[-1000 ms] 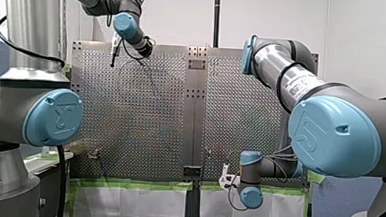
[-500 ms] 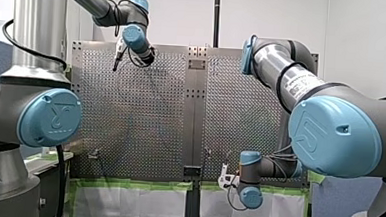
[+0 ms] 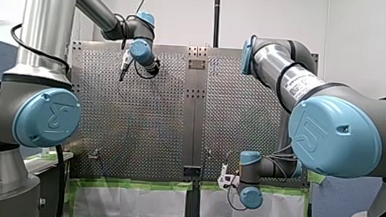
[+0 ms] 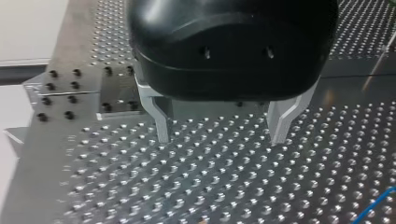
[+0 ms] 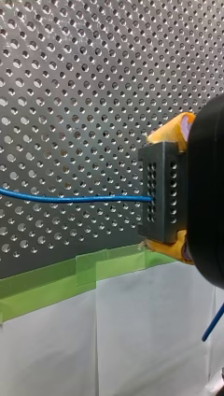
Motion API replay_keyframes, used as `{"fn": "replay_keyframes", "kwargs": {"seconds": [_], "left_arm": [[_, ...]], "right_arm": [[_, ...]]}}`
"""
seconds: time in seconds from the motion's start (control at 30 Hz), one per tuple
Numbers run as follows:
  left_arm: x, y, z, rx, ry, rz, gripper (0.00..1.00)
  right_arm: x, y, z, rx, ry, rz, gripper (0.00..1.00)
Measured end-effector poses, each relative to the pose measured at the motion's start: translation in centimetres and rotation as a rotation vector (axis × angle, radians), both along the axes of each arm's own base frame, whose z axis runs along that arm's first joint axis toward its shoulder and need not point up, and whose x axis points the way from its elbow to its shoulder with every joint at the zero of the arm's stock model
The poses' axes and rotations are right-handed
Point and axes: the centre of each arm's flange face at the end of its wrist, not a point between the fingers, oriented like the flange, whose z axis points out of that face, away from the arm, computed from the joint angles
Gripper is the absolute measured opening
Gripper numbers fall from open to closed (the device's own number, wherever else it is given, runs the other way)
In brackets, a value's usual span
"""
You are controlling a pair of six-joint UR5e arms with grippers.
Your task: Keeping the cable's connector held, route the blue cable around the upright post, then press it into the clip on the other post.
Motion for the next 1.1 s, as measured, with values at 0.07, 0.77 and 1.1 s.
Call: {"fn": "replay_keyframes", "kwargs": {"seconds": [0.07,0.77,1.1], "left_arm": [[0.4,0.0,-0.8,0.004,0.014,-0.003,1.0],[1.8,0.0,-2.0,0.076,0.026,0.028,1.0],[2.6,-1.1,-4.0,0.159,0.037,0.061,1.0]], "right_arm": [[0.0,0.0,0.0,-0.001,0.0,0.0,0.0],[0.1,0.0,0.0,0.001,-0.002,0.001,0.0],[0.1,0.0,0.0,0.004,-0.017,-0.001,0.0]]}}
